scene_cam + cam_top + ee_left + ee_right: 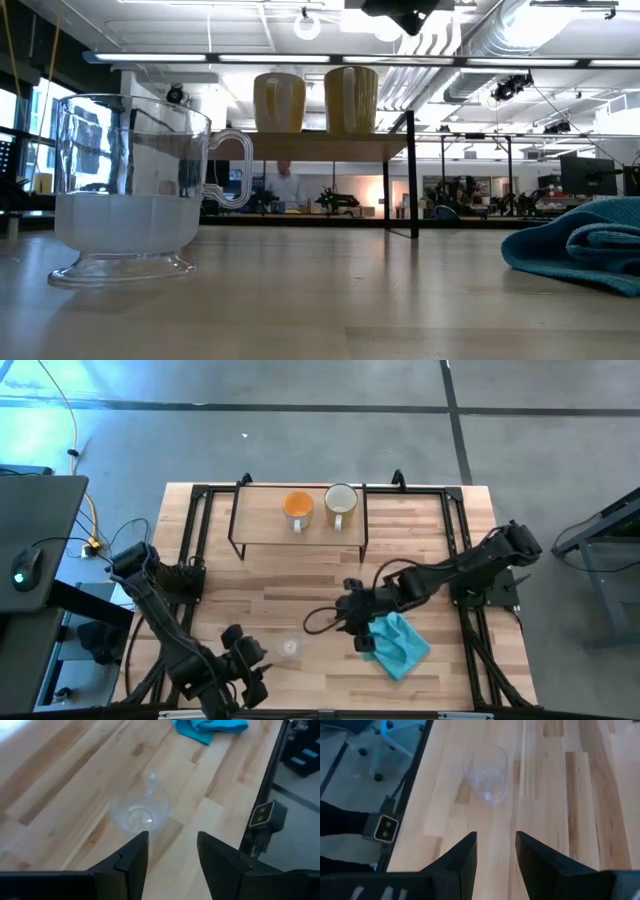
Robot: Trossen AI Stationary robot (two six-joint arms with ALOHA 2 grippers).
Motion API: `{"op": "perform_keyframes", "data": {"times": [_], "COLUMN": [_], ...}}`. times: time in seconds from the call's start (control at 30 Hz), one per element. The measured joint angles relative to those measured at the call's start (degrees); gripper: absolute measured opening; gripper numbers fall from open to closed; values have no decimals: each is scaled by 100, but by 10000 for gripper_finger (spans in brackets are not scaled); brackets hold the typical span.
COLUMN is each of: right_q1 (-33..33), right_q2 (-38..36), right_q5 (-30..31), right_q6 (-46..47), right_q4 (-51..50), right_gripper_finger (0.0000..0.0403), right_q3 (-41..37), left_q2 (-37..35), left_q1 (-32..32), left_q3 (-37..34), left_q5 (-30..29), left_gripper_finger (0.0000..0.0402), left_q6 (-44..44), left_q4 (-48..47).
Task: Stack small to large cups/mugs on shelf
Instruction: Put the transparent mug on the shelf
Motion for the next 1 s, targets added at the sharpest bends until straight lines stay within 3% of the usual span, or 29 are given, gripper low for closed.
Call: {"op": "perform_keyframes", "data": {"times": [0.33, 0.63, 1.0], "right_q1": [-52, -129, -397], "right_q2": [618, 1088, 1342], "right_q5": [-624, -859, -1076], "right_q6": [-88, -86, -56], "right_q4": [137, 971, 1708], "right_gripper_finger": [126, 126, 126], "right_q3": [0, 0, 7], "left_q2": [0, 2, 2], "left_q1": [-4, -114, -64], "left_q3": [-715, -1361, -1820], "left_q5": [71, 287, -30], "left_gripper_finger": [158, 158, 158], "left_q6": [-749, -1202, -1702], "left_q4": [290, 1235, 1561]}}
